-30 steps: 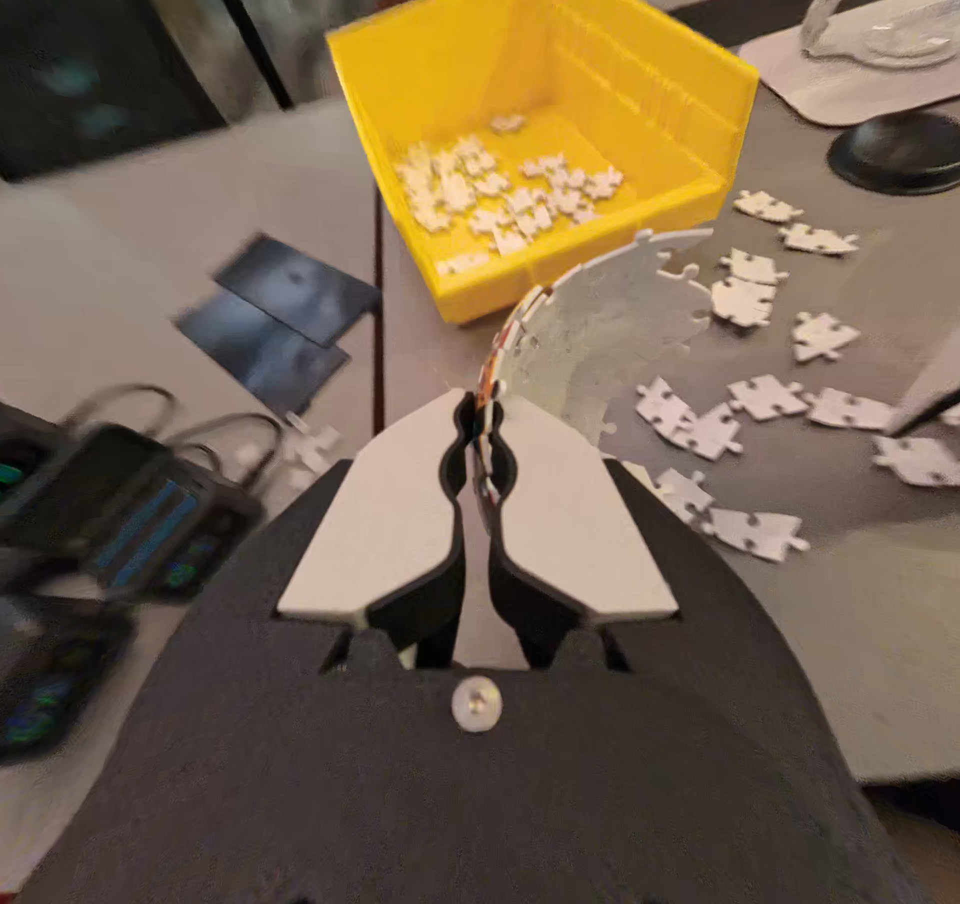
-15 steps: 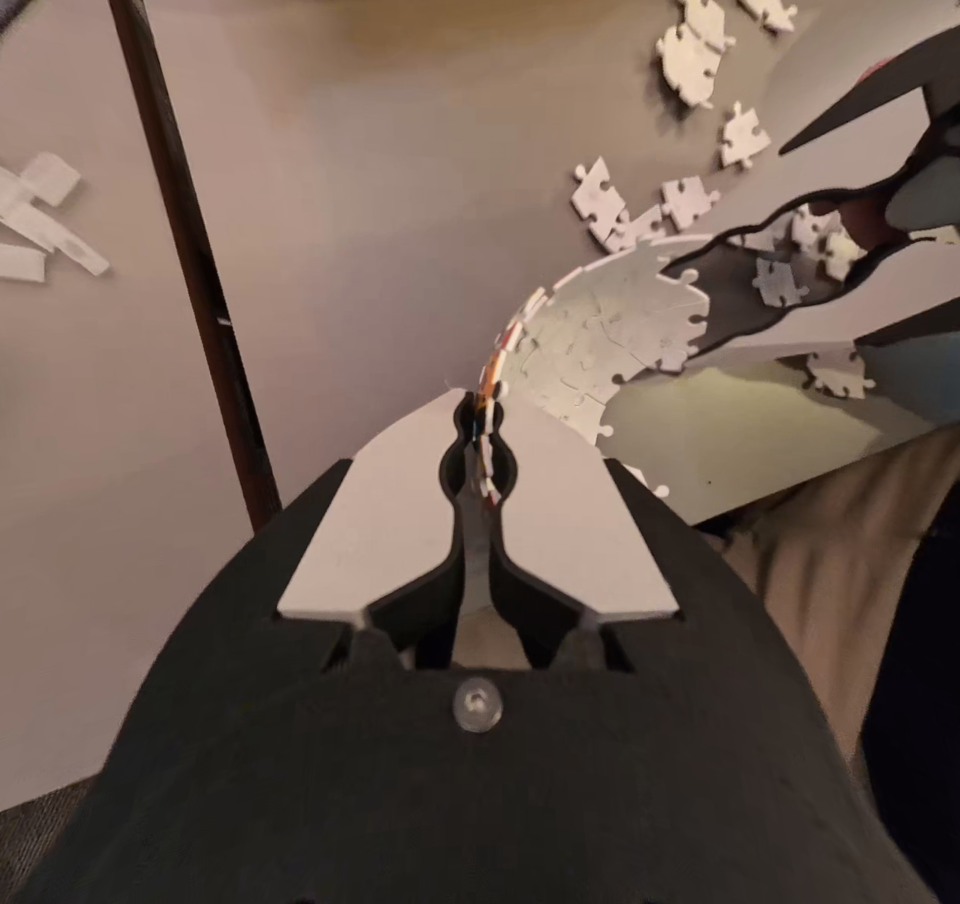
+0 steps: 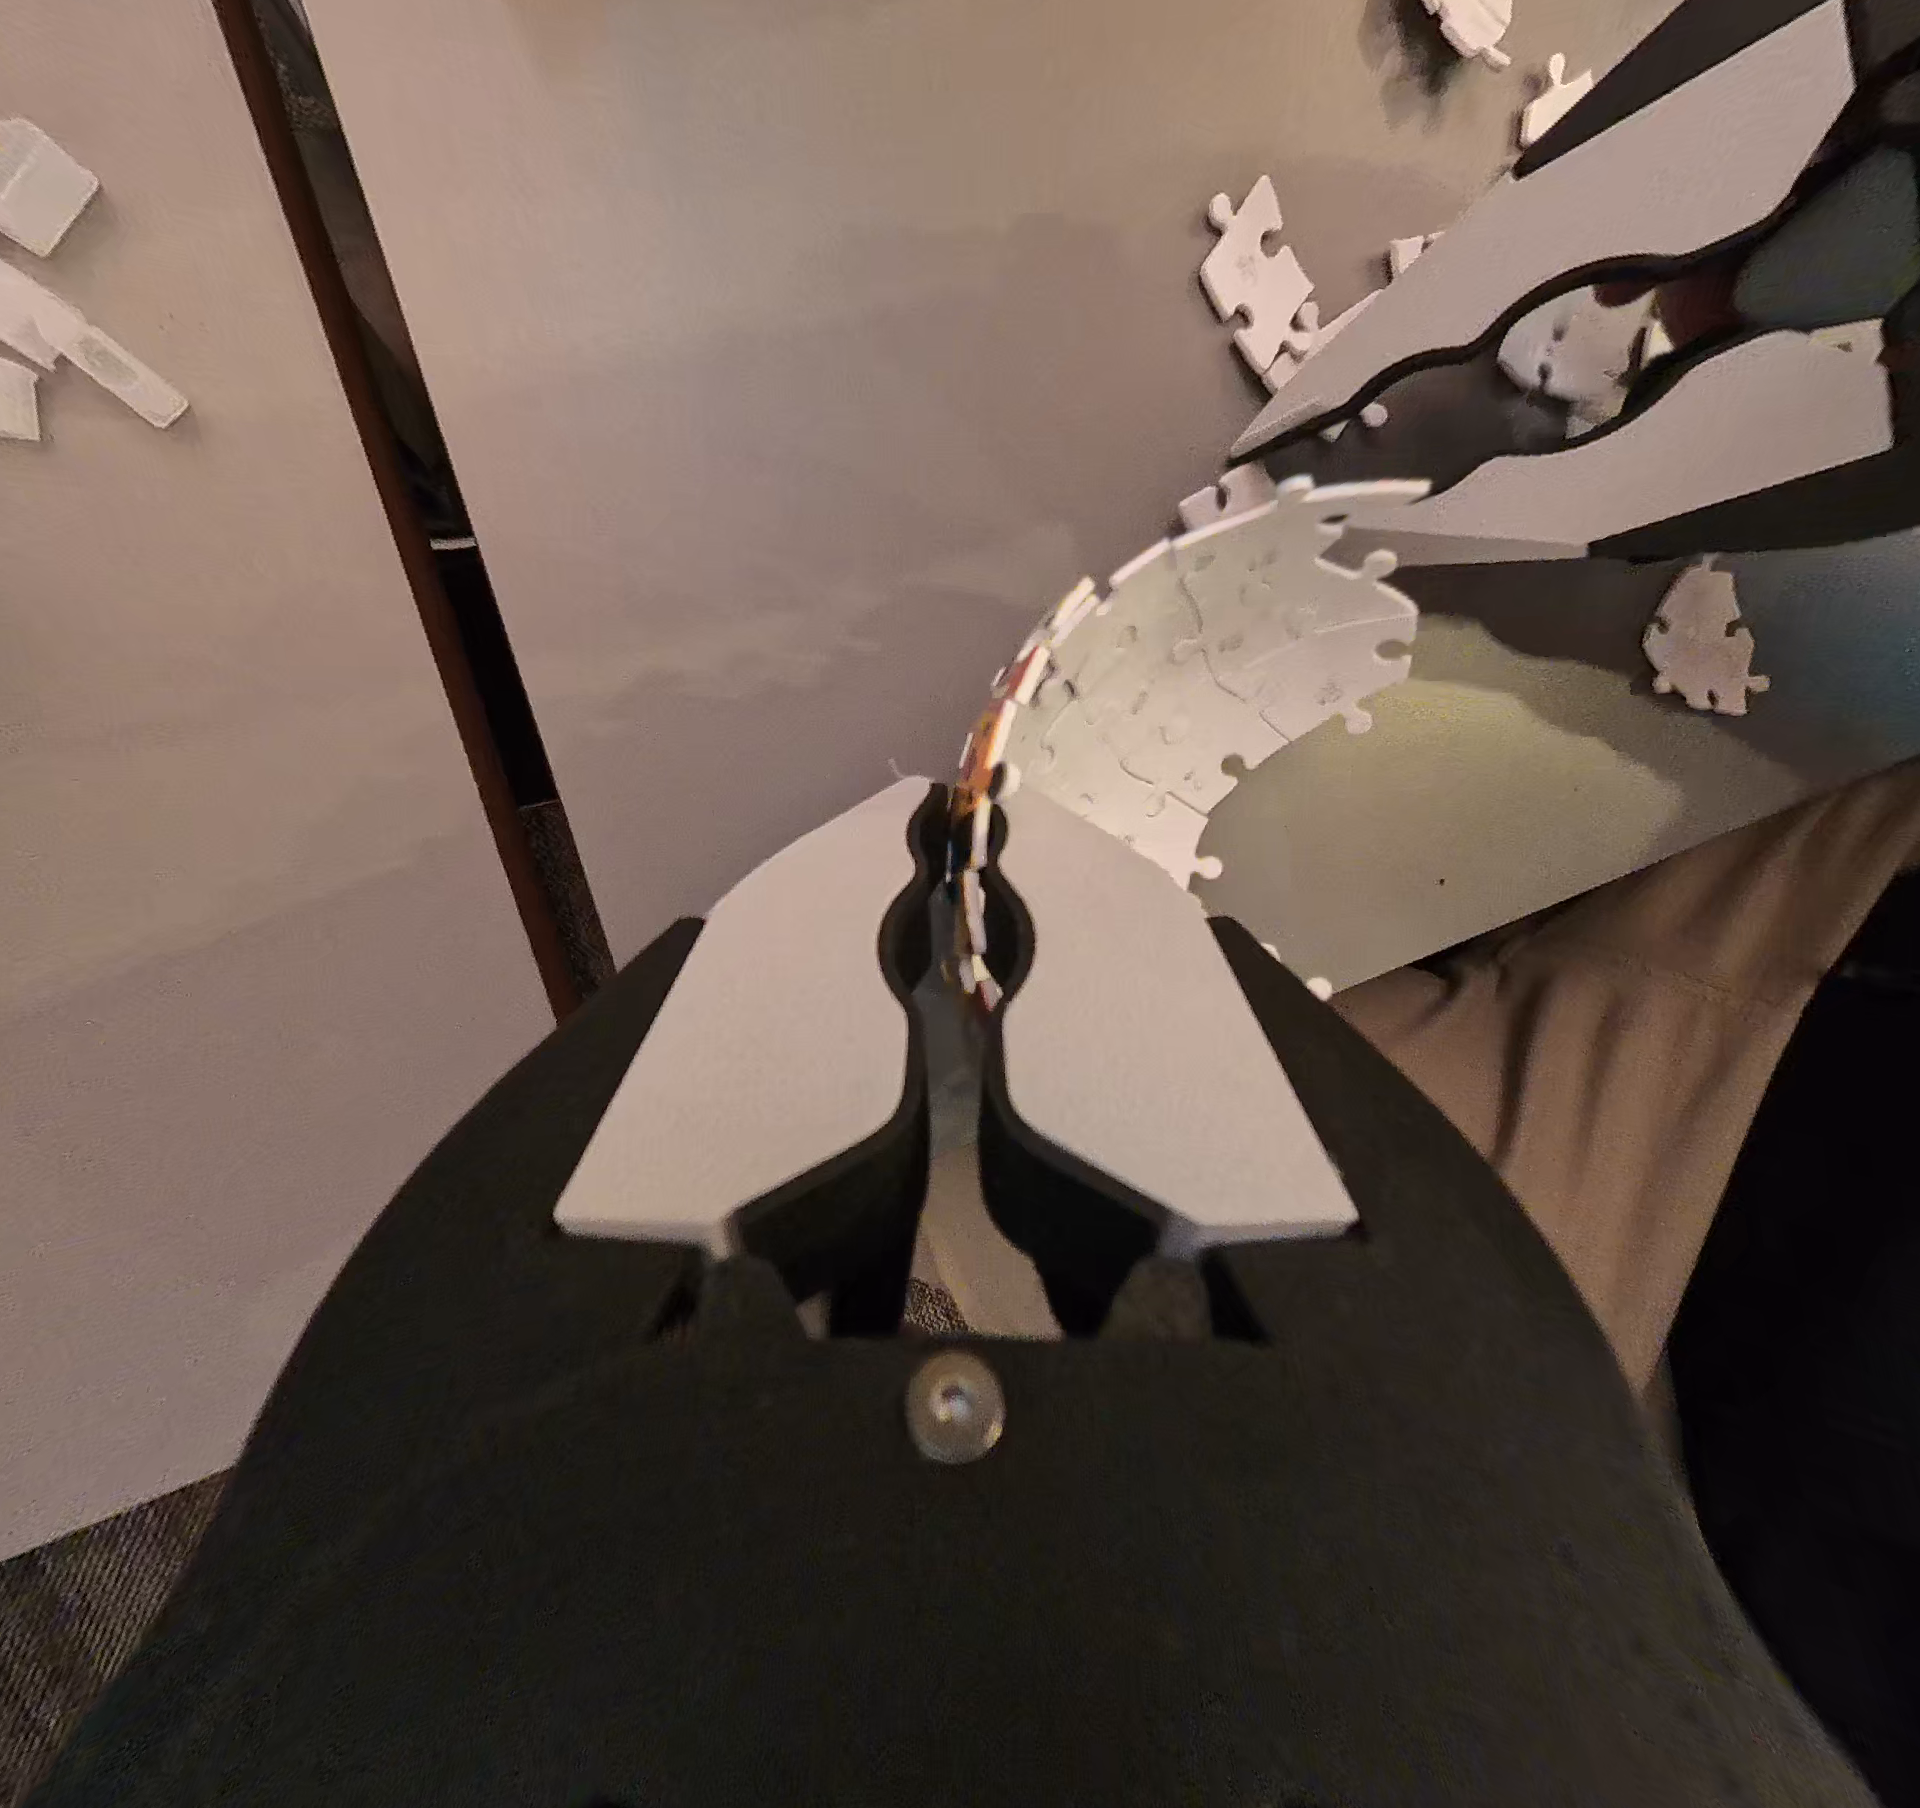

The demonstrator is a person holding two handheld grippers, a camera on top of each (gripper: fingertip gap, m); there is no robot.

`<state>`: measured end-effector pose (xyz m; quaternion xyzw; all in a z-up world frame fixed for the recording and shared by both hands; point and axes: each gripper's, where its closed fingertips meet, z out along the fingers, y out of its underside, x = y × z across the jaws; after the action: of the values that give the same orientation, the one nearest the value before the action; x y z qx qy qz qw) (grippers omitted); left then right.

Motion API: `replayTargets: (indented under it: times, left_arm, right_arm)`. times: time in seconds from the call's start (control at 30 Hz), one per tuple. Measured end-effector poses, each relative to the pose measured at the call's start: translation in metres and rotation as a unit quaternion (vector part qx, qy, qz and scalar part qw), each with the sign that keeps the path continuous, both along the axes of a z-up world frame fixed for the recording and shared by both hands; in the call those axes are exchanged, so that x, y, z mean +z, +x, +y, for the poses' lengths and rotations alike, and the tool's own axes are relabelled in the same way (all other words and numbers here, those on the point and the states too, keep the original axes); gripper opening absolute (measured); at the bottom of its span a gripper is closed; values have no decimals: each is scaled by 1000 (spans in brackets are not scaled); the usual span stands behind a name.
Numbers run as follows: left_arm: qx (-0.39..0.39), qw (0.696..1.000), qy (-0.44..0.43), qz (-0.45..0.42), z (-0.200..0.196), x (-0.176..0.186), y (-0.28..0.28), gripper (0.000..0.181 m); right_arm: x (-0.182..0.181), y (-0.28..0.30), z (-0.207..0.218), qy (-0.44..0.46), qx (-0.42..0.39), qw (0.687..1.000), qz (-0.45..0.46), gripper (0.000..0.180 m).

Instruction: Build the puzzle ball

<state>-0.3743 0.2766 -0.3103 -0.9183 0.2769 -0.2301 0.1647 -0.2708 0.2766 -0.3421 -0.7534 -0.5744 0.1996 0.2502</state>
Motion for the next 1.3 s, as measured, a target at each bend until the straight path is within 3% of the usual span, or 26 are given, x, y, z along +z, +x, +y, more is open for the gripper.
replayTargets:
  times: [0.2,0.27,0.6,0.77,0.83,1.07,1.3]
  left_arm:
    - [-17,1000,-17,-9,-5,-2,2,4]
    - [-37,999,-29,-12,-12,-2,7,4]
    - [-149,986,-81,-2,-55,0,58,4]
    - [-210,970,-121,24,-80,-15,90,4]
    - [-215,968,-129,26,-81,-19,97,4]
    - [-215,967,-134,37,-76,-20,96,5]
    - [-213,968,-130,27,-69,-22,95,6]
  right_arm:
    - [0,18,-4,-13,34,999,-8,16]
    - [6,25,-8,-18,45,999,9,2]
    - [1,67,-35,-16,123,991,-51,0]
    - [4,74,-41,-12,139,989,-56,0]
    - [8,75,-40,-14,113,992,-49,17]
    - [3,70,-41,-40,48,998,-27,26]
    - [5,58,-29,-22,84,995,-38,32]
